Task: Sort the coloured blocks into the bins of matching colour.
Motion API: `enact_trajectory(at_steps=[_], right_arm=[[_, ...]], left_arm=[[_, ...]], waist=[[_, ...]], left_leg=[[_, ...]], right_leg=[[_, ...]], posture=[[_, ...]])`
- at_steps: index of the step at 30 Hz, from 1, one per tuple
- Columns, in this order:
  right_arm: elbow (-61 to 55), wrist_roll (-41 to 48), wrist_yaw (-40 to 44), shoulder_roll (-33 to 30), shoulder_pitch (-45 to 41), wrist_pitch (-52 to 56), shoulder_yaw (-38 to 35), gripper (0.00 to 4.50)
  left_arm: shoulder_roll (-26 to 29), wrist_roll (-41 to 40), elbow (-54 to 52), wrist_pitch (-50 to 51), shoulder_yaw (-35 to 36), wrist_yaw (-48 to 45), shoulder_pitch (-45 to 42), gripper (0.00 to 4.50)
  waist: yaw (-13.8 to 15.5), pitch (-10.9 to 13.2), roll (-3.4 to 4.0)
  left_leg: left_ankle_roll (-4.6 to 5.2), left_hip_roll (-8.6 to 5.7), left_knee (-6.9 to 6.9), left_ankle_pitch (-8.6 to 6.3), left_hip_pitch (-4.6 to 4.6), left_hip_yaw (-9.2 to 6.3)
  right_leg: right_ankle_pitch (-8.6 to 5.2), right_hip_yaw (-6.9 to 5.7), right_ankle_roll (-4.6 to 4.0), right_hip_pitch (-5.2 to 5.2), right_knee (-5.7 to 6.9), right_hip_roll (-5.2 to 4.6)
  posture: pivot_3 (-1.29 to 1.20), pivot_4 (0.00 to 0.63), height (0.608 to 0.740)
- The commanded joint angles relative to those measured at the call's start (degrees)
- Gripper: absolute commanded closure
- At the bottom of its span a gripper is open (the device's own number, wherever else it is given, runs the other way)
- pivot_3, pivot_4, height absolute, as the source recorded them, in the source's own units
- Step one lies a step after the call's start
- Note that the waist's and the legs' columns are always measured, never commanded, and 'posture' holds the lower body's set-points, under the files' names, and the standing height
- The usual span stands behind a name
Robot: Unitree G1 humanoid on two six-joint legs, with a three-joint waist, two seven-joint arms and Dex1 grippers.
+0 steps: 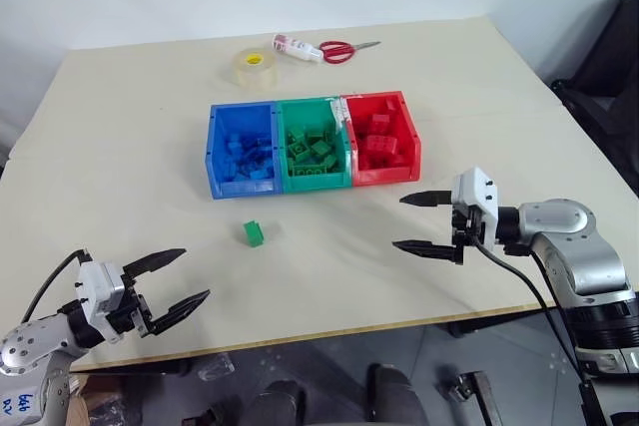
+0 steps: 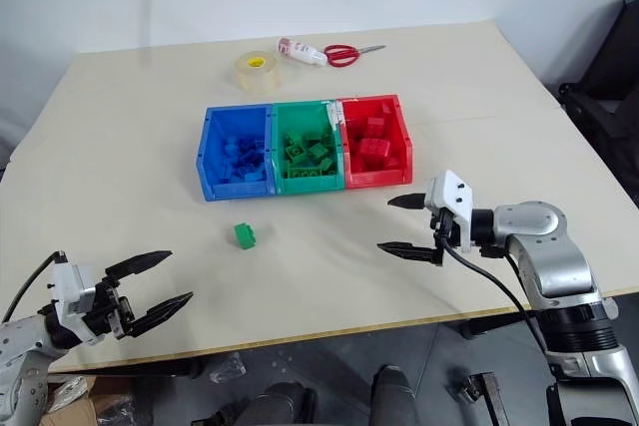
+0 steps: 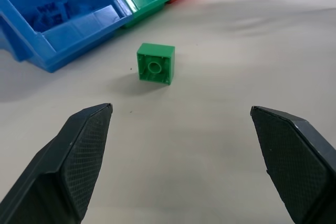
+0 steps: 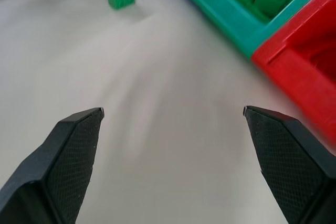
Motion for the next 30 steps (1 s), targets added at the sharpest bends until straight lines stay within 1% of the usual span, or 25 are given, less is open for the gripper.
enact_trajectory(at_steps=[1,6,11,14,17,21,27,28,30], right_arm=[[-2.5,2.1,-1.1,0.4,-0.4,0.1,-1.7,0.01],[-2.2,1.7,-2.2,0.8,-1.1,-0.8,-1.3,0.01],[-4.9,2.2,-5.0,1.9,-0.2,0.0,-1.6,0.01],[-6.6,2.6,-6.4,2.1,1.0,0.3,-2.0,0.01],[-7.8,2.8,-8.0,2.0,1.9,0.6,-2.7,0.01],[-10.3,3.6,-9.6,1.2,4.4,1.1,-4.2,0.0],[-12.4,4.0,-11.4,0.1,7.5,1.6,-6.9,0.0],[-12.7,4.1,-11.6,-0.1,7.8,1.7,-7.3,0.0],[-13.3,4.2,-12.2,-0.2,8.5,1.8,-8.1,0.0]], left_arm=[[-0.7,0.6,-2.6,0.7,-1.3,2.5,-1.9,0.0],[-2.2,5.3,0.7,1.1,-7.6,5.0,-8.7,0.0],[-5.2,11.4,8.6,-0.5,-14.9,6.5,-19.0,0.0],[-6.1,16.2,13.8,-2.2,-17.6,9.0,-22.8,0.0],[-6.8,19.1,17.6,-3.1,-20.1,9.8,-25.6,0.0],[-7.7,19.5,19.7,-3.0,-21.2,10.1,-28.2,0.9],[-8.6,17.5,18.4,-1.5,-21.0,9.8,-31.4,2.83],[-8.9,17.2,17.8,-1.0,-21.0,9.9,-32.2,3.02],[-9.8,16.3,16.4,0.5,-21.2,10.1,-34.4,3.03]], waist=[[0.5,0.0,0.0],[0.7,0.0,-0.01],[0.3,0.0,-0.01],[0.3,0.0,-0.01],[0.2,0.0,-0.02],[0.8,0.0,0.01],[1.7,0.0,0.01],[1.8,0.0,0.0],[1.8,0.0,-0.01]], left_leg=[[0.0,0.0,0.0,0.0,0.0,0.0],[0.0,-0.01,0.04,0.0,0.01,0.02],[-0.02,0.01,0.03,0.0,0.04,0.04],[-0.02,0.01,0.02,0.0,0.07,0.04],[-0.03,0.01,0.0,-0.01,0.09,0.05],[-0.04,-0.01,0.07,-0.01,0.15,0.02],[-0.03,-0.04,0.12,-0.01,0.16,0.05],[-0.03,-0.04,0.12,-0.01,0.16,0.04],[-0.03,-0.05,0.16,-0.01,0.14,0.04]], right_leg=[[0.0,0.0,0.0,0.0,0.0,0.0],[0.01,-0.02,0.02,0.03,0.01,0.0],[0.02,-0.1,0.04,0.02,0.1,0.0],[0.02,-0.12,0.04,0.01,0.11,0.0],[0.02,-0.13,0.04,0.0,0.1,0.01],[0.02,-0.11,0.05,0.05,0.16,0.0],[0.04,-0.07,0.07,0.08,0.17,-0.01],[0.04,-0.07,0.07,0.08,0.17,-0.01],[0.04,-0.08,0.07,0.08,0.17,-0.01]], posture=[[0.0,0.15,0.74],[0.0,0.15,0.74],[0.0,0.15,0.74],[0.0,0.15,0.74],[0.0,0.15,0.74],[0.0,0.15,0.74],[0.0,0.15,0.74],[0.0,0.15,0.74],[0.0,0.15,0.74]])
